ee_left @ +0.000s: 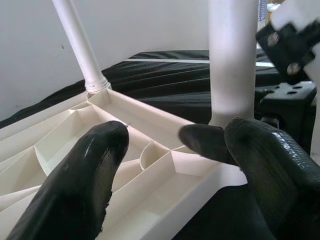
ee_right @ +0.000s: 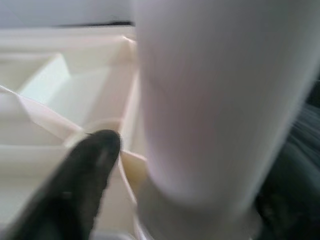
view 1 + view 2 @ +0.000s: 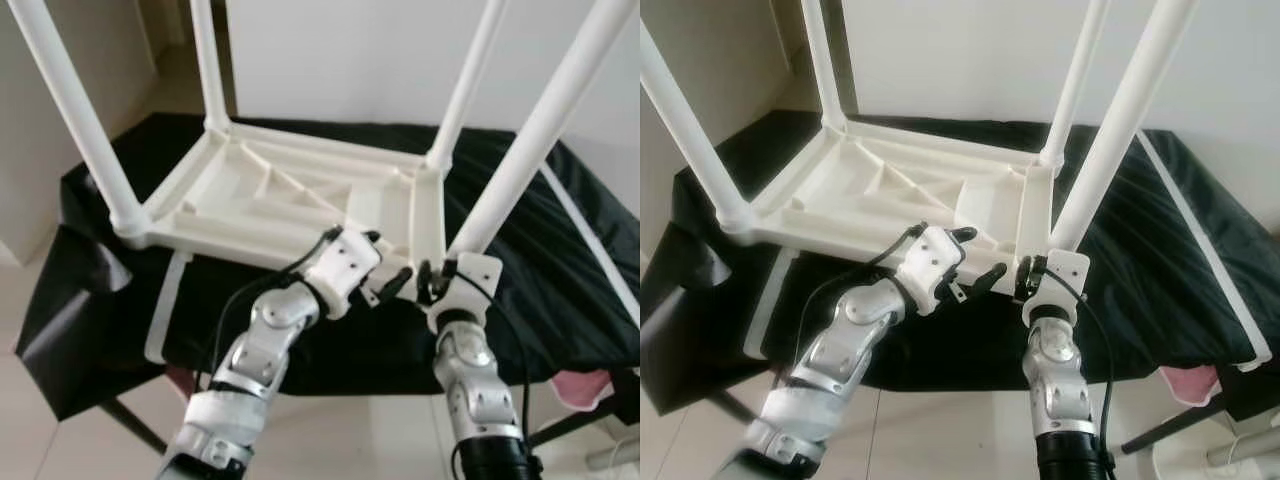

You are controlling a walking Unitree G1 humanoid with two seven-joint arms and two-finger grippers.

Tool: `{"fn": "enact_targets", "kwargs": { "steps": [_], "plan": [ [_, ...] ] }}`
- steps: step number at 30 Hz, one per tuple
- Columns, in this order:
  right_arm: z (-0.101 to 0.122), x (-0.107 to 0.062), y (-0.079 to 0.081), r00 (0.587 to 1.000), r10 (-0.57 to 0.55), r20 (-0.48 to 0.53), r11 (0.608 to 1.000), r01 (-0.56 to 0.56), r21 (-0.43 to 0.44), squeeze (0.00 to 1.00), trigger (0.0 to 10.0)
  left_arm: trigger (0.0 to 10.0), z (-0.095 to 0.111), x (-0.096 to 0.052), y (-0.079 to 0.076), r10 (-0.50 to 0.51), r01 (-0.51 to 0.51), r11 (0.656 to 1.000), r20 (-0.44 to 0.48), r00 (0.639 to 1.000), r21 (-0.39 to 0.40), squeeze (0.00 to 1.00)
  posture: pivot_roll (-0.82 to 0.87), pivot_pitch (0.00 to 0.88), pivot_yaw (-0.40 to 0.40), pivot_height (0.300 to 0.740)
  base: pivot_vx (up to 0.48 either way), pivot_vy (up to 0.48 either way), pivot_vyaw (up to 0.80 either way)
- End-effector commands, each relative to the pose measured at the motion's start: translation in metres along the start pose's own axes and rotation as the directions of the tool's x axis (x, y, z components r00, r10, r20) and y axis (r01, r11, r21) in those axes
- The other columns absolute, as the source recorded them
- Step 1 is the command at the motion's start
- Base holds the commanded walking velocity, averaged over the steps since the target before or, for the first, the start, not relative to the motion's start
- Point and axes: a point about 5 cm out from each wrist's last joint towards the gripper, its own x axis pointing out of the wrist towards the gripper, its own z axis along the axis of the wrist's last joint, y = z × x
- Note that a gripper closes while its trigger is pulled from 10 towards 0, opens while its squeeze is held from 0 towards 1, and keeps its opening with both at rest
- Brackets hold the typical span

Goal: Building children table

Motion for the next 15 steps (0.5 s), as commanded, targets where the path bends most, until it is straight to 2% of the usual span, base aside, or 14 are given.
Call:
{"fn": "enact_targets", "kwargs": {
  "steps": [1,3,4,6,8,11,12,13,14,15],
  "plan": [
    [0.005,0.001,0.001,0.999,0.023,0.028,1.000,-0.023,0.012,1.00,10.0,10.0,0.001,0.001,0.006,0.137,-0.137,0.990,0.002,0.991,0.014,0.00,-0.02,0.005,-0.062,0.740,0.000,0.000,0.00],
    [0.009,0.002,-0.001,0.998,0.047,0.046,0.999,-0.048,0.019,1.00,10.0,10.0,0.001,0.001,0.006,0.138,-0.138,0.990,0.003,0.990,0.015,0.00,-0.02,0.004,-0.063,0.740,0.000,0.000,0.00],
    [0.013,0.001,-0.004,0.992,0.103,0.067,0.994,-0.104,0.019,1.00,10.0,10.0,0.001,0.001,0.006,0.138,-0.138,0.990,0.006,0.990,0.016,0.00,-0.02,0.001,-0.065,0.740,0.000,0.000,0.00],
    [0.013,0.001,-0.004,0.992,0.103,0.067,0.994,-0.104,0.019,1.00,10.0,10.0,0.001,0.001,0.006,0.138,-0.138,0.990,0.006,0.990,0.016,0.00,-0.02,0.001,-0.065,0.740,0.000,0.000,0.00],
    [0.017,0.000,-0.016,0.974,0.211,0.079,0.977,-0.211,-0.007,1.00,10.0,10.0,0.000,0.000,0.003,0.127,-0.127,0.992,0.006,0.992,0.019,0.00,-0.02,0.000,-0.061,0.740,0.000,0.000,0.00],
    [0.018,-0.001,-0.023,0.961,0.268,0.074,0.963,-0.266,-0.028,1.00,10.0,10.0,-0.001,-0.001,0.002,0.118,-0.119,0.993,0.004,0.993,0.021,0.00,-0.02,0.000,-0.059,0.740,0.000,0.000,0.00],
    [0.018,-0.002,-0.030,0.943,0.326,0.066,0.945,-0.323,-0.056,0.00,10.0,10.0,-0.002,-0.002,0.001,0.110,-0.110,0.994,0.000,0.994,0.024,0.00,-0.02,0.000,-0.055,0.740,0.000,0.000,0.00],
    [0.017,-0.003,-0.034,0.920,0.389,0.055,0.920,-0.384,-0.084,0.00,10.0,10.0,-0.003,-0.002,0.001,0.102,-0.102,0.994,-0.003,0.995,0.025,0.00,-0.03,0.000,-0.052,0.740,0.000,0.000,0.00],
    [0.017,-0.003,-0.034,0.920,0.389,0.055,0.920,-0.384,-0.084,0.00,10.0,10.0,-0.003,-0.002,0.001,0.102,-0.102,0.994,-0.003,0.995,0.025,0.00,-0.03,0.000,-0.052,0.740,0.000,0.000,0.00],
    [0.017,-0.002,-0.038,0.894,0.446,0.039,0.893,-0.441,-0.092,0.00,10.0,10.0,-0.003,-0.002,0.000,0.092,-0.092,0.995,-0.006,0.996,0.033,0.00,-0.03,0.000,-0.048,0.740,0.000,0.000,0.00]
  ]
}}
